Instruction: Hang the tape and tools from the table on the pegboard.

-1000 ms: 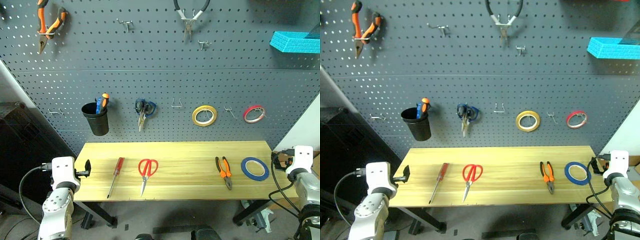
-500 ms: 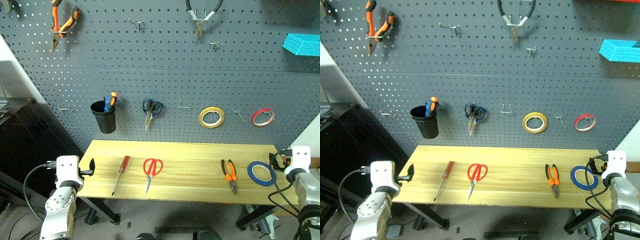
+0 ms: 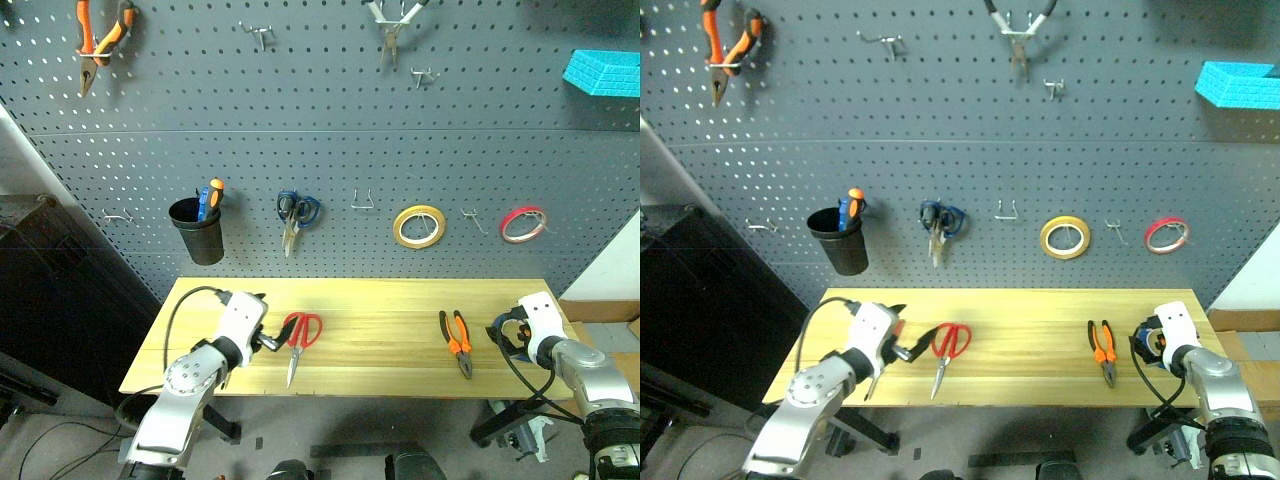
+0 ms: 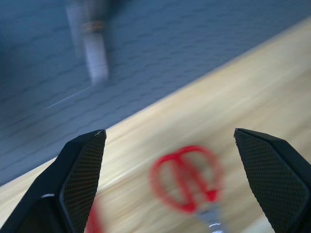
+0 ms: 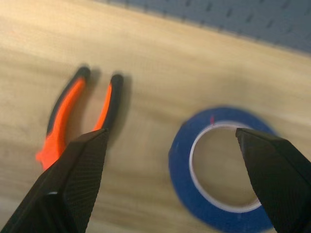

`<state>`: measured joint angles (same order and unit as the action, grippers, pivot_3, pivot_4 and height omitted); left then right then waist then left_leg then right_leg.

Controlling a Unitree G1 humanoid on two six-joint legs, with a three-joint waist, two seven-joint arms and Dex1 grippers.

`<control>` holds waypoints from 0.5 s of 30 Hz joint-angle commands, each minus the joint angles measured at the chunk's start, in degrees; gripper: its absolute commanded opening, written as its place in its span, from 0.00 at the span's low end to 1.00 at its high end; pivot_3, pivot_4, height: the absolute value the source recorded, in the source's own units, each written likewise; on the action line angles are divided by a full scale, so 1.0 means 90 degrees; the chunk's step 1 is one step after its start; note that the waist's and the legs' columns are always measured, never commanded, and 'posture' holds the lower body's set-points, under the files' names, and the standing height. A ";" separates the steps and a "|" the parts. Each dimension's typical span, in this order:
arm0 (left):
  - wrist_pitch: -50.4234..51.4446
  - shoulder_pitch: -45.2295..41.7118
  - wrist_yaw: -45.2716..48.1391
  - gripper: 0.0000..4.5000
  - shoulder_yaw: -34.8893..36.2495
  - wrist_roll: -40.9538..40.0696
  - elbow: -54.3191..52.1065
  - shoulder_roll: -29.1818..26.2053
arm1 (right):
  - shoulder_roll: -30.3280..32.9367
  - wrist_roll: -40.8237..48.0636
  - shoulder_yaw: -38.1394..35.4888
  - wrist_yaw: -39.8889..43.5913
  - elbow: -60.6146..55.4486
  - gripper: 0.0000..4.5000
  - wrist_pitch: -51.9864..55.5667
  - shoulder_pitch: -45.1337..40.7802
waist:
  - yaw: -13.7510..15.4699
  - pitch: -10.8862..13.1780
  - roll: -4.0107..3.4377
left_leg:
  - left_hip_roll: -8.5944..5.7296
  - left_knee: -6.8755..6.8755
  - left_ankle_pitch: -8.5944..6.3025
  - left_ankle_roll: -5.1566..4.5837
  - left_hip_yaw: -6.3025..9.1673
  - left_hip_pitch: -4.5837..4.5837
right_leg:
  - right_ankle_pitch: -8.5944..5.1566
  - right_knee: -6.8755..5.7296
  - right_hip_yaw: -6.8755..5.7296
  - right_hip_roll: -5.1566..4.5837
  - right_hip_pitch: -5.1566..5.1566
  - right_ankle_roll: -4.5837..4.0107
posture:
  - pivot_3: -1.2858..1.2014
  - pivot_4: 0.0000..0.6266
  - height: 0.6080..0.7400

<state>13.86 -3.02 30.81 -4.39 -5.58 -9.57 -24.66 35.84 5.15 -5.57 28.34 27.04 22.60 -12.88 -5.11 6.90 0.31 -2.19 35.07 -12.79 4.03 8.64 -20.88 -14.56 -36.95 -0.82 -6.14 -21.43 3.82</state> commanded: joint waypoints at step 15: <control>0.0793 -0.1321 0.2399 0.99 -0.0922 -0.1626 -0.0815 0.0021 | -0.0074 -0.0447 0.0385 0.0173 0.2868 1.00 0.0439 -0.2436 | -0.0333 0.0613 0.0055 | 0.0001 0.0011 -0.0038 -0.0064 -0.0090 -0.0089 | 0.0028 0.0009 0.0067 -0.0001 -0.0101 0.0047 | 0.42 0.36 1.00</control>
<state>21.56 -14.02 51.28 -13.22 -18.17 -15.32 -24.46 34.92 1.52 -2.00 29.10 50.83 27.14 -33.27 -8.11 12.42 0.81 -2.18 35.18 -13.13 3.45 7.83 -21.69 -14.35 -36.87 -0.21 -6.15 -22.33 4.31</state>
